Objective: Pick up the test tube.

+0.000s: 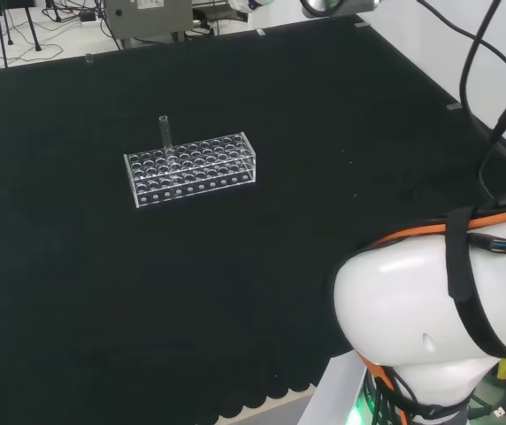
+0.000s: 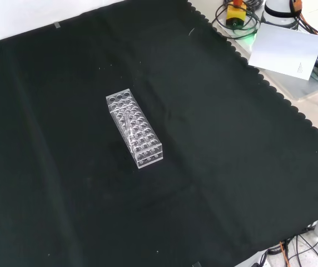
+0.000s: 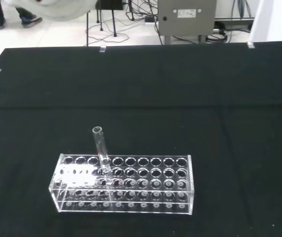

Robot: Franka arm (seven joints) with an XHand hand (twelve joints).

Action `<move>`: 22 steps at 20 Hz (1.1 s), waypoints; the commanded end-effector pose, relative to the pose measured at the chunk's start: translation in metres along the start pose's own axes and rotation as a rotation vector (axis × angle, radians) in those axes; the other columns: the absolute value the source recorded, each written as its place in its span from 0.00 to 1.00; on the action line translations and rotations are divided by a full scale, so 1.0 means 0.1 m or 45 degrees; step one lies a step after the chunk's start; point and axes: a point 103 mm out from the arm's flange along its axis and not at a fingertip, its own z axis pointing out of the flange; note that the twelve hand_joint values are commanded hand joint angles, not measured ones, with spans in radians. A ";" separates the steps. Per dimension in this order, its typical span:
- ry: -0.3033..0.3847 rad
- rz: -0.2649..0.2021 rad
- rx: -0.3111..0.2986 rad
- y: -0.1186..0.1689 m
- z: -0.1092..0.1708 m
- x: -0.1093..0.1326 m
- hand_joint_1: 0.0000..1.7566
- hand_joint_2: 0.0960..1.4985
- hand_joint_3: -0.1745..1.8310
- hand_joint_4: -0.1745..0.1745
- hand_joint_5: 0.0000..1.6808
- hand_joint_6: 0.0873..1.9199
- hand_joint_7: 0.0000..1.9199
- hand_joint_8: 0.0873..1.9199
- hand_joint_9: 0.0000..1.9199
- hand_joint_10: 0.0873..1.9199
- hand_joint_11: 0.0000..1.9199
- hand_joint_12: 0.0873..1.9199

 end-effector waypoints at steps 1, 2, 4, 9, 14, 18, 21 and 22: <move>0.021 -0.126 0.104 0.51 0.27 0.30 0.42 0.45 0.35 0.15 0.14 0.04 0.06 0.47 0.08 0.50 0.00 0.80; 0.024 -0.132 0.114 0.56 0.29 0.32 0.42 0.45 0.35 0.15 0.14 0.04 0.07 0.47 0.08 0.50 0.01 0.80; 0.020 -0.145 0.131 0.64 0.34 0.35 0.42 0.45 0.35 0.15 0.14 0.04 0.07 0.47 0.08 0.50 0.01 0.80; 0.021 -0.178 0.173 0.87 0.44 0.45 0.42 0.45 0.35 0.14 0.15 0.04 0.08 0.47 0.09 0.50 0.01 0.80; 0.012 -0.225 0.217 1.11 0.56 0.57 0.43 0.45 0.35 0.13 0.16 0.04 0.09 0.48 0.10 0.50 0.02 0.80; 0.006 -0.251 0.259 1.31 0.68 0.67 0.43 0.45 0.35 0.12 0.17 0.04 0.10 0.48 0.11 0.50 0.03 0.80; -0.011 -0.268 0.294 1.46 0.81 0.72 0.43 0.45 0.35 0.11 0.18 0.04 0.11 0.48 0.12 0.50 0.03 0.80; -0.019 -0.272 0.310 1.52 0.85 0.74 0.43 0.45 0.35 0.10 0.18 0.04 0.11 0.48 0.13 0.50 0.04 0.80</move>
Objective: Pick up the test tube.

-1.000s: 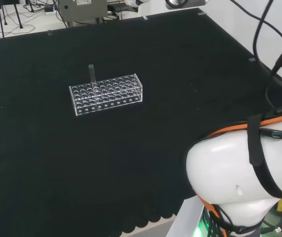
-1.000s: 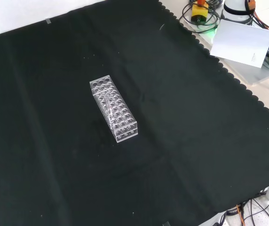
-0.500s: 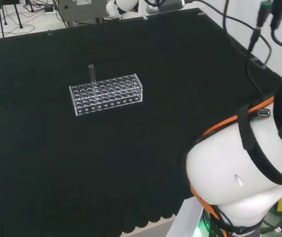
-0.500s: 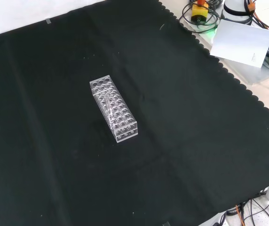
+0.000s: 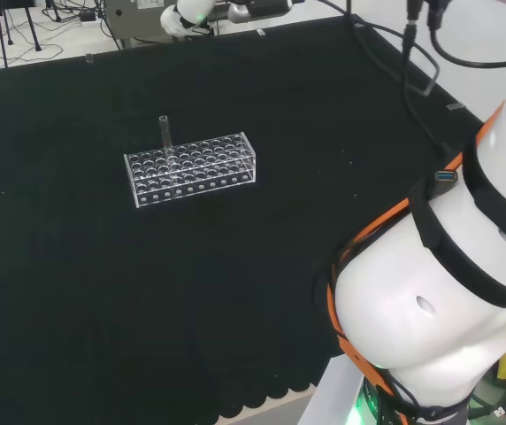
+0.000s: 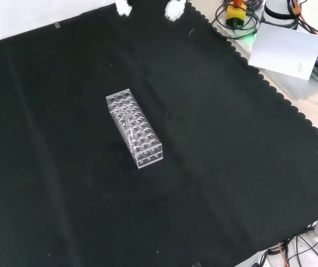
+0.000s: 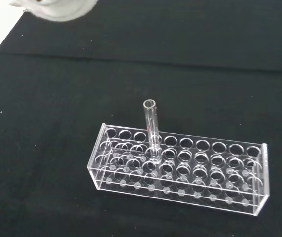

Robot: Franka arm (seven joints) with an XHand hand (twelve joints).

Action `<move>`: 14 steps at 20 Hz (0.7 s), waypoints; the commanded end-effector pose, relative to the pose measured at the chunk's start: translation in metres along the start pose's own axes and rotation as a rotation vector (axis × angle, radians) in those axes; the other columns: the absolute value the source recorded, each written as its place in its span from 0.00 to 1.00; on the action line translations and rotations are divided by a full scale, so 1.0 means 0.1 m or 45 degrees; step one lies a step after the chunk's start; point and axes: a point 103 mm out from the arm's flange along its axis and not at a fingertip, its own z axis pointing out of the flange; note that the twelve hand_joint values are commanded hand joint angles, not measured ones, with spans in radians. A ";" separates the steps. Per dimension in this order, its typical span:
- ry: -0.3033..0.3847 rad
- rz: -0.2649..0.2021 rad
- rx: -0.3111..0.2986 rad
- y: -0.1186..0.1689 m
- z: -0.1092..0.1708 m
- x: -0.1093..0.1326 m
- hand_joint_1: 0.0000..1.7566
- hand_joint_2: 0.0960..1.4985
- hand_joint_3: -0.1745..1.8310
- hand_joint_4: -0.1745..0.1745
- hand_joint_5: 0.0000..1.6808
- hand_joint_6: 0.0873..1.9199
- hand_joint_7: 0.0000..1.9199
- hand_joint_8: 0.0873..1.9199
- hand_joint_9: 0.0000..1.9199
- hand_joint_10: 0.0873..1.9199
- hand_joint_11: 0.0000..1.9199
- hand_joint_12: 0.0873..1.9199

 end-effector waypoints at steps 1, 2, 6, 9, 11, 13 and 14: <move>-0.038 -0.067 0.091 0.43 0.21 0.14 0.44 0.45 0.35 0.10 0.18 0.04 0.12 0.48 0.13 0.49 0.04 0.80; -0.044 -0.068 0.105 0.49 0.25 0.14 0.44 0.45 0.35 0.09 0.19 0.04 0.12 0.48 0.13 0.49 0.04 0.79; -0.072 -0.066 0.154 0.70 0.38 0.13 0.44 0.45 0.35 0.08 0.19 0.05 0.12 0.48 0.14 0.49 0.05 0.79; -0.093 -0.059 0.184 0.80 0.46 0.10 0.44 0.45 0.35 0.07 0.20 0.05 0.13 0.48 0.15 0.49 0.05 0.79; -0.103 -0.054 0.220 0.91 0.55 0.07 0.45 0.45 0.36 0.06 0.21 0.06 0.14 0.49 0.15 0.49 0.06 0.79; -0.101 -0.049 0.249 1.02 0.63 0.05 0.45 0.45 0.36 0.05 0.22 0.07 0.16 0.49 0.16 0.49 0.07 0.78; -0.103 -0.049 0.258 1.06 0.68 0.05 0.45 0.45 0.36 0.05 0.22 0.07 0.16 0.49 0.17 0.49 0.07 0.78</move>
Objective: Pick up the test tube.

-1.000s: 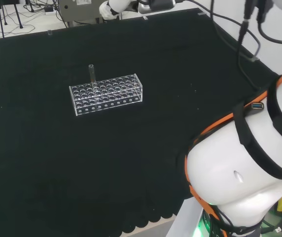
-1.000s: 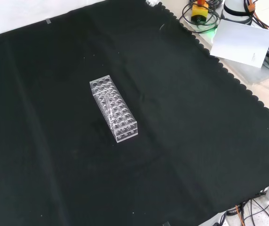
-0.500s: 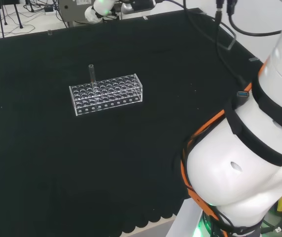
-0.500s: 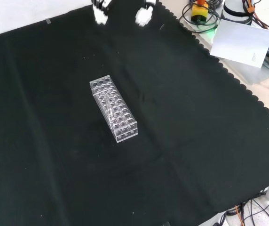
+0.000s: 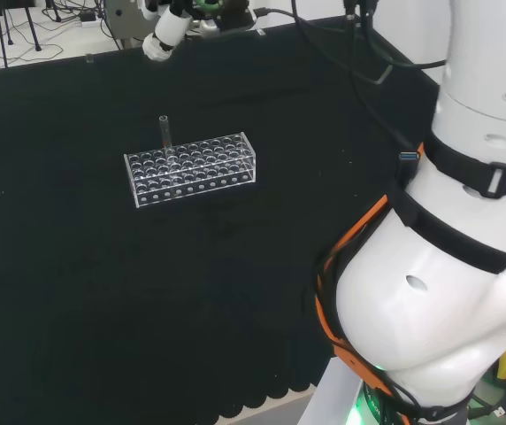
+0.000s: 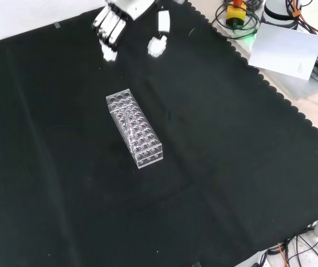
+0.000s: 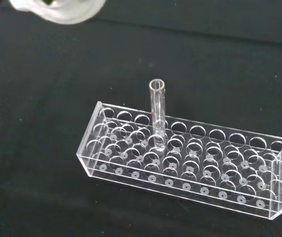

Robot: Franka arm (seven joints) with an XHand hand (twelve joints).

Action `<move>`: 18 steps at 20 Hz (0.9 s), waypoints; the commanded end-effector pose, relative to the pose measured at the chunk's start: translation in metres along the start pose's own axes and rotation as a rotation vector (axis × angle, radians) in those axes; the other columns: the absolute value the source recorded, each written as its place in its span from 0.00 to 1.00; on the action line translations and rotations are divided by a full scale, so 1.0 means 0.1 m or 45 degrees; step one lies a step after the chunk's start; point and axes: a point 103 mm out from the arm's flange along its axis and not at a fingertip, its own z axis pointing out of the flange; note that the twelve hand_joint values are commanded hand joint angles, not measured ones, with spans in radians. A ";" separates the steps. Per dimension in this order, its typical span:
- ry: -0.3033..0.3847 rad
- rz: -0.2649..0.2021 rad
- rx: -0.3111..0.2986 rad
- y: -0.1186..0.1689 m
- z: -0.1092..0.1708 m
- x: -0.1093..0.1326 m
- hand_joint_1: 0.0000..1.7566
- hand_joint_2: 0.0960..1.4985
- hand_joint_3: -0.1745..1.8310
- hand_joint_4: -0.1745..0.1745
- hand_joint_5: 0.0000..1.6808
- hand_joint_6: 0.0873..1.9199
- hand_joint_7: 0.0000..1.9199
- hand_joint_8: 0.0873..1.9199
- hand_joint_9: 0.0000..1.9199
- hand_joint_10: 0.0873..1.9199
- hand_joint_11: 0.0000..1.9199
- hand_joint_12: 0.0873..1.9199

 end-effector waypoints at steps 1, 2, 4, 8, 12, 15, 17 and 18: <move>-0.043 0.005 0.112 0.36 0.26 -0.04 0.46 0.45 0.36 0.04 0.22 0.07 0.17 0.49 0.17 0.48 0.07 0.78; -0.043 0.006 0.124 0.40 0.30 -0.05 0.46 0.45 0.36 0.04 0.22 0.07 0.17 0.49 0.17 0.48 0.07 0.78; -0.042 0.008 0.145 0.47 0.36 -0.06 0.46 0.45 0.36 0.04 0.22 0.09 0.18 0.49 0.18 0.48 0.08 0.78; -0.046 0.014 0.198 0.59 0.50 -0.09 0.47 0.45 0.37 0.02 0.23 0.10 0.20 0.49 0.20 0.48 0.08 0.78; -0.056 0.018 0.240 0.70 0.65 -0.10 0.46 0.45 0.37 0.02 0.23 0.11 0.21 0.49 0.20 0.48 0.09 0.78; -0.063 0.021 0.268 0.77 0.76 -0.11 0.46 0.45 0.37 0.01 0.22 0.13 0.22 0.49 0.21 0.48 0.09 0.77; -0.064 0.023 0.287 0.81 0.82 -0.12 0.46 0.45 0.38 0.01 0.22 0.14 0.22 0.49 0.21 0.47 0.09 0.77; -0.066 0.023 0.294 0.83 0.85 -0.12 0.46 0.45 0.38 0.01 0.21 0.15 0.22 0.49 0.21 0.47 0.09 0.77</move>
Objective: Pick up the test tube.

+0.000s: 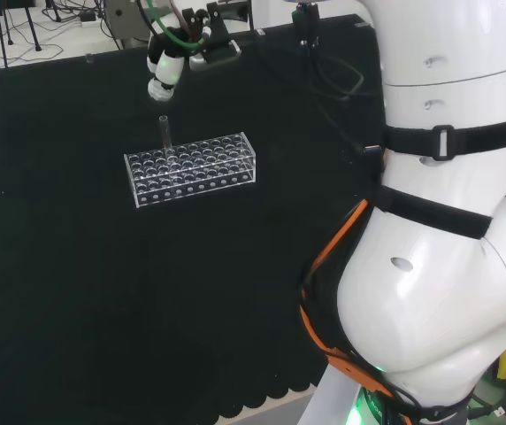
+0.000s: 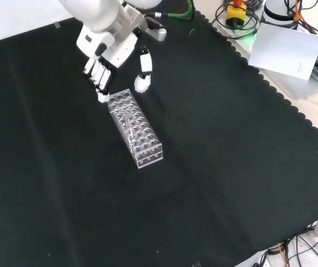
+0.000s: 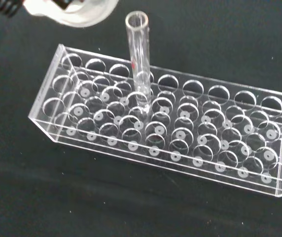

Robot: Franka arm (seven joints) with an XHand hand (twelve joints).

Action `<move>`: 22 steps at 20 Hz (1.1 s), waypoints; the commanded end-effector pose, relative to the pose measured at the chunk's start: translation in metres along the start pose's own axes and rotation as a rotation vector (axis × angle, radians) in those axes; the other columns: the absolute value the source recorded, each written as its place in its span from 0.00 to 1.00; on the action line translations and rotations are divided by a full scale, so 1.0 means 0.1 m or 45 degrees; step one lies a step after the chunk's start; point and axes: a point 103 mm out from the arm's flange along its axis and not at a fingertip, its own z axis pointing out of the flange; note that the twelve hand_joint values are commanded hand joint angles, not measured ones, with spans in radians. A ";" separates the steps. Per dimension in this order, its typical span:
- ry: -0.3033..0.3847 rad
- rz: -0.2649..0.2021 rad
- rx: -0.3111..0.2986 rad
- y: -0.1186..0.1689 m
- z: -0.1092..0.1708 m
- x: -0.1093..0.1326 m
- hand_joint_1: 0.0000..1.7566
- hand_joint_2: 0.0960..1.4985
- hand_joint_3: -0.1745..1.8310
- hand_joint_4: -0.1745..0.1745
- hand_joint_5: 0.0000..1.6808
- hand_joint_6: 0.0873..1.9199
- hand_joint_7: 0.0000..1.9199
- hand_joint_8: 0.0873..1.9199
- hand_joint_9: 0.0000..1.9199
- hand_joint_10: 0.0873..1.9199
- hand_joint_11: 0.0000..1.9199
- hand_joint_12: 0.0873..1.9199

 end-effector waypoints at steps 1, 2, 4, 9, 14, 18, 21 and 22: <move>-0.021 0.010 0.071 0.15 0.19 -0.03 0.46 0.45 0.38 0.01 0.21 0.17 0.22 0.49 0.21 0.47 0.09 0.77; -0.019 0.010 0.079 0.17 0.21 -0.03 0.46 0.45 0.38 0.01 0.20 0.18 0.22 0.49 0.21 0.47 0.09 0.77; -0.019 0.008 0.090 0.22 0.25 -0.04 0.47 0.45 0.38 0.01 0.20 0.19 0.23 0.49 0.21 0.47 0.09 0.77; -0.028 0.003 0.134 0.35 0.36 -0.02 0.47 0.45 0.38 0.00 0.19 0.22 0.23 0.50 0.22 0.47 0.09 0.77; -0.030 -0.005 0.164 0.44 0.45 0.01 0.48 0.45 0.38 0.00 0.19 0.24 0.24 0.50 0.23 0.47 0.09 0.77; -0.032 -0.007 0.194 0.48 0.52 0.02 0.48 0.45 0.38 0.00 0.19 0.24 0.25 0.50 0.23 0.47 0.09 0.77; -0.025 -0.007 0.211 0.50 0.56 0.03 0.48 0.45 0.38 0.00 0.19 0.26 0.25 0.50 0.24 0.47 0.09 0.77; -0.024 -0.009 0.215 0.50 0.57 0.03 0.48 0.45 0.38 0.00 0.20 0.26 0.26 0.50 0.24 0.47 0.10 0.77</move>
